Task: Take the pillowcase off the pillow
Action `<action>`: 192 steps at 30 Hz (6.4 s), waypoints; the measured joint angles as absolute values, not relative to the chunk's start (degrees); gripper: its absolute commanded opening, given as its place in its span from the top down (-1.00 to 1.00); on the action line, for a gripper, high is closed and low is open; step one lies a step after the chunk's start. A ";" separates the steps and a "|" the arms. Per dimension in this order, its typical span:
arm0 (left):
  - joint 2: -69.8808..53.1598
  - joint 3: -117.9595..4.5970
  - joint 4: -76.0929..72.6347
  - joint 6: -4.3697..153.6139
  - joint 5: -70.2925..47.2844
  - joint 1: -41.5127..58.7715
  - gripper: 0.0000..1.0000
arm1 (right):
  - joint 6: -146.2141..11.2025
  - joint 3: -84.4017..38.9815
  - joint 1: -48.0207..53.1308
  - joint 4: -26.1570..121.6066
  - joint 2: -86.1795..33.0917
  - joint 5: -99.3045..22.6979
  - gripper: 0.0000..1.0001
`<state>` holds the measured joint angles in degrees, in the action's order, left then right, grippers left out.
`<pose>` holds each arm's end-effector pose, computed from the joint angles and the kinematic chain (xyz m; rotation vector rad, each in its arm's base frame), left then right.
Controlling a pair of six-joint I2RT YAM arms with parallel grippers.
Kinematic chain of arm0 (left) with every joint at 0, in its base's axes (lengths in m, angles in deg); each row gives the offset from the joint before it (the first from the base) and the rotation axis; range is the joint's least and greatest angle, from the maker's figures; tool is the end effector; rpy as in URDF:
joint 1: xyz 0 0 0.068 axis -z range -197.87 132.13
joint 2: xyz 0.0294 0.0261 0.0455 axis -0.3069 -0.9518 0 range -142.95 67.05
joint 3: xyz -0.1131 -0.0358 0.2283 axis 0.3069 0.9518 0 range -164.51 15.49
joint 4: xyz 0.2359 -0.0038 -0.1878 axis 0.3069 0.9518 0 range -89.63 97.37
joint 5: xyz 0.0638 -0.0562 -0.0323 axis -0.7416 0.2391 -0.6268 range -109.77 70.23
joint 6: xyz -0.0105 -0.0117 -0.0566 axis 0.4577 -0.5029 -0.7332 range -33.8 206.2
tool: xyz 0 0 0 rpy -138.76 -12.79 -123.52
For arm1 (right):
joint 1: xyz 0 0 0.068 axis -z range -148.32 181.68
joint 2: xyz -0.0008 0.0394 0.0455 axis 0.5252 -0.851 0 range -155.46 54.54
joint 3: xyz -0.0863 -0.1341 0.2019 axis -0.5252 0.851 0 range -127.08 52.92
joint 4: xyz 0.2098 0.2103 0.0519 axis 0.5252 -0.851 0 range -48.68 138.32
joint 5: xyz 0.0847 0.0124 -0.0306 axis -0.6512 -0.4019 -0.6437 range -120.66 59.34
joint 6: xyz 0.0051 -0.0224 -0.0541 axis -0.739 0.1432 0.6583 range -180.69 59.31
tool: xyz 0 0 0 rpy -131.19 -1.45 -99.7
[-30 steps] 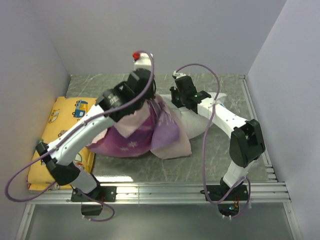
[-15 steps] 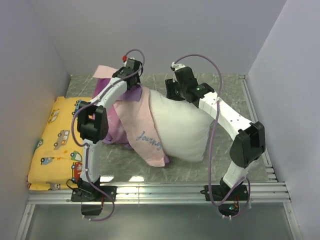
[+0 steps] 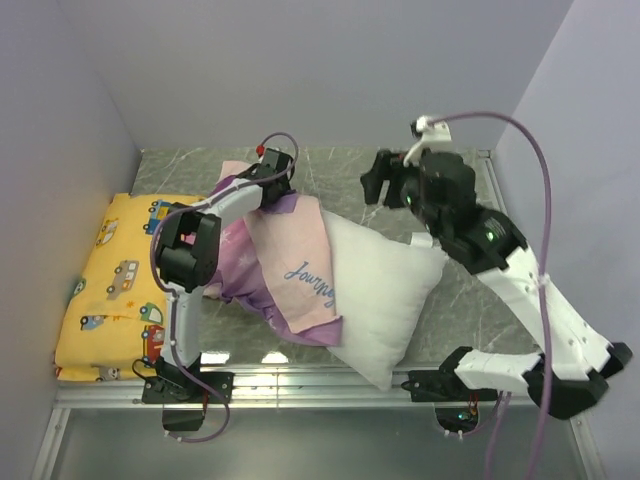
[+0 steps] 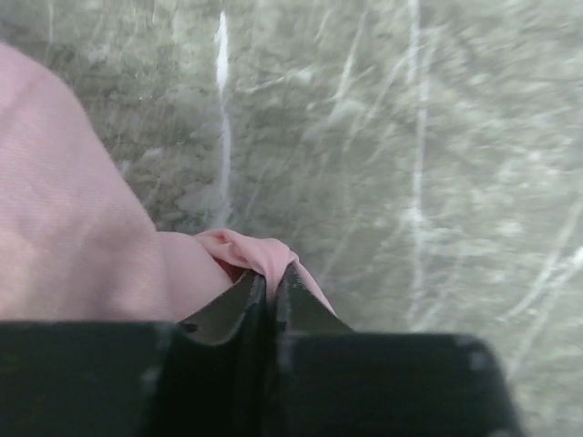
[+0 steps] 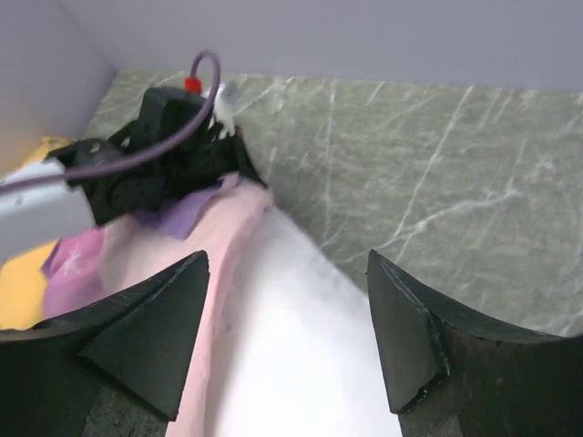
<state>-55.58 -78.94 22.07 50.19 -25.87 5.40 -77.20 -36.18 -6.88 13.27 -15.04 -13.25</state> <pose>0.4706 -0.1975 0.1504 -0.3210 2.4421 -0.3304 0.2384 0.1737 0.4677 -0.1414 1.8418 0.3956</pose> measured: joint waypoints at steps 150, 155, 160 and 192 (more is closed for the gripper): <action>21.55 -21.61 17.37 38.17 -33.92 -5.49 -0.67 | -86.06 3.21 12.15 29.03 -11.02 -30.63 1.00; 15.93 -32.08 14.31 40.73 -28.67 -5.29 -0.72 | -90.12 12.46 6.01 38.06 -8.51 -27.55 1.00; -2.97 -43.36 11.07 43.66 -20.87 -3.37 -0.81 | -94.21 17.99 3.65 48.05 -8.49 -26.39 1.00; -18.78 -53.72 18.57 39.85 -12.54 -22.14 0.99 | -96.83 21.94 10.91 49.95 -2.24 -33.93 1.00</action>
